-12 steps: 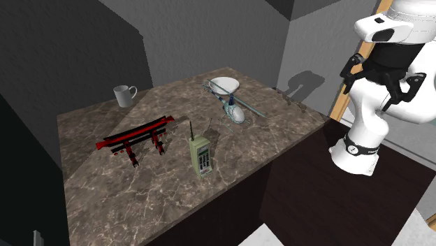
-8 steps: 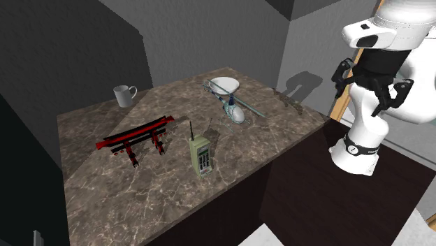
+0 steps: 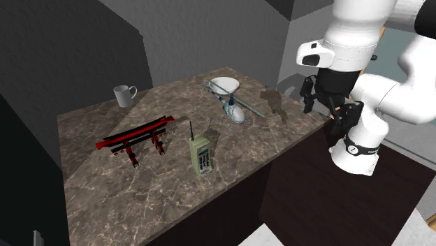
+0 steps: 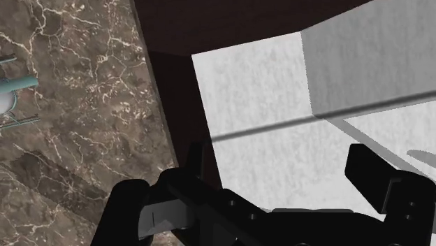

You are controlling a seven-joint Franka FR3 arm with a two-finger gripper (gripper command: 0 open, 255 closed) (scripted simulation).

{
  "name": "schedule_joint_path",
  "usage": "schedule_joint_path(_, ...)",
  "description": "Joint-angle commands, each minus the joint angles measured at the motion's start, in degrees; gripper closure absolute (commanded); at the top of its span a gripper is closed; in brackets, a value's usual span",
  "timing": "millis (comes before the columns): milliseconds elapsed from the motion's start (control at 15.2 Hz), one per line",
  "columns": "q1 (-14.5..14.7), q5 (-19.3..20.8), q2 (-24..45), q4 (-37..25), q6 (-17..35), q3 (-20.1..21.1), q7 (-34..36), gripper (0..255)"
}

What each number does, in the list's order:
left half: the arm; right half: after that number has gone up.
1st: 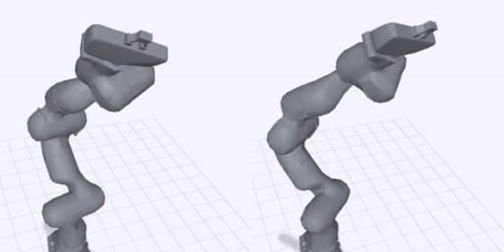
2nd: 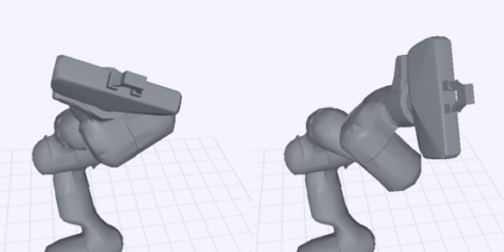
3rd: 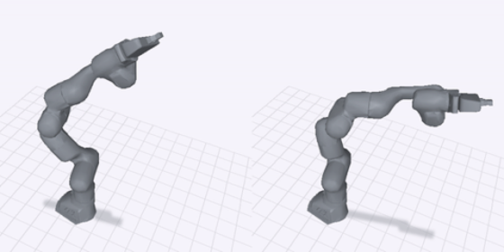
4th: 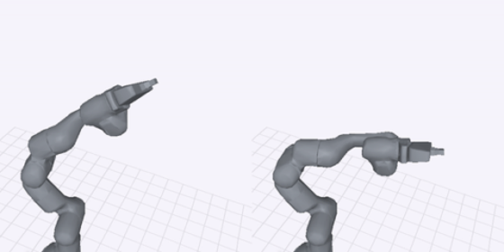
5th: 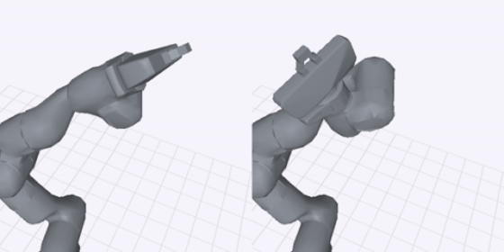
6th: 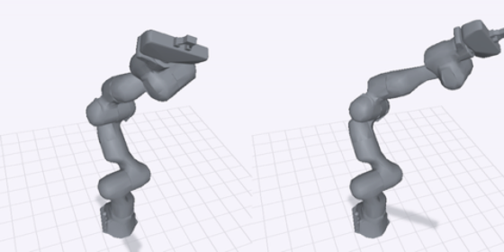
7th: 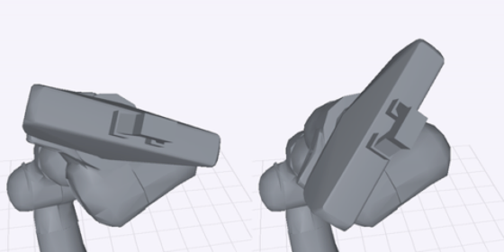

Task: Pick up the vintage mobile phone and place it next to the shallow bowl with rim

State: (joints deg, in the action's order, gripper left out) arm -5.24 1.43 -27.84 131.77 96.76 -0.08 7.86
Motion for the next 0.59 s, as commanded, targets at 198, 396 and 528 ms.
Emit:
schedule_joint_path(198,-2.56,-0.47,10.47,-5.46,5.76,-1.8,4.01,0)
schedule_joint_path(396,-3.87,-1.04,16.27,-9.19,8.26,-2.98,6.24,0)
schedule_joint_path(528,-4.71,-1.55,20.07,-11.87,9.66,-3.81,7.62,0)
